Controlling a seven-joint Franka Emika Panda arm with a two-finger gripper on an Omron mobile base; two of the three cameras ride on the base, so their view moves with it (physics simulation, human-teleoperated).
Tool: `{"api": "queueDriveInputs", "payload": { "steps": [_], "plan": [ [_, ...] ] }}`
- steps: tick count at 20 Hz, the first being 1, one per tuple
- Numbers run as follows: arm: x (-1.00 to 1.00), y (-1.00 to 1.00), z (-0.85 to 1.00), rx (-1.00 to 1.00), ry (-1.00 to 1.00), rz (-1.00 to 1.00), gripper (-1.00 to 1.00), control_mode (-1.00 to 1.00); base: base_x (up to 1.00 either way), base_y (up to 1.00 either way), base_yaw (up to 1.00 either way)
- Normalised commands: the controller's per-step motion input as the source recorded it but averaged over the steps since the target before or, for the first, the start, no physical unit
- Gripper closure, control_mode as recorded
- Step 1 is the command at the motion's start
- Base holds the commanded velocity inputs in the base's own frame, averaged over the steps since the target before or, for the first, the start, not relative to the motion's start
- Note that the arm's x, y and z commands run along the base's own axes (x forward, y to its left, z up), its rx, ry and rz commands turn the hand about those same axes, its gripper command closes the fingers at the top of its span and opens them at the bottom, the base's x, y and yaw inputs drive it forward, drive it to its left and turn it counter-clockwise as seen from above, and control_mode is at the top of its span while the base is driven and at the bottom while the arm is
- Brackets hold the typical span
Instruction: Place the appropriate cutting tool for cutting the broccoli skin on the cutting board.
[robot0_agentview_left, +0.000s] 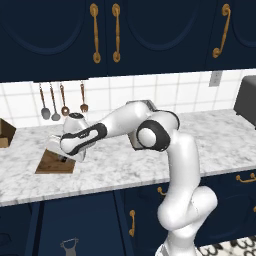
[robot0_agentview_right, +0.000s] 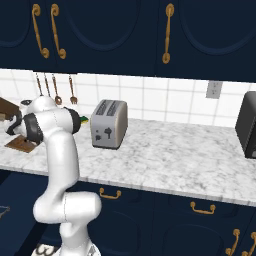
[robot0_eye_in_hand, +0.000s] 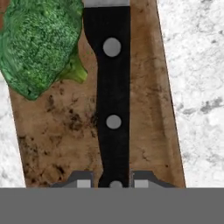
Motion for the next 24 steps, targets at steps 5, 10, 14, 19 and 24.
{"api": "queueDriveInputs", "payload": {
  "steps": [5,10,14,19,24],
  "plan": [
    [0.05,0.00,-0.07,0.00,0.06,0.00,-1.00,-1.00,0.00,0.00,0.00],
    [-0.31,-0.02,0.41,0.06,0.00,0.00,-1.00,-1.00,0.00,0.00,0.00],
    [-0.62,-0.19,0.56,0.01,0.00,0.00,-1.00,-1.00,0.00,0.00,0.00],
    [-0.49,-0.74,0.32,0.00,0.00,-0.01,-1.00,-1.00,0.00,0.00,0.00],
    [-0.35,-0.97,0.28,0.00,0.00,0.00,-1.00,-1.00,0.00,0.00,0.00]
  ]
}}
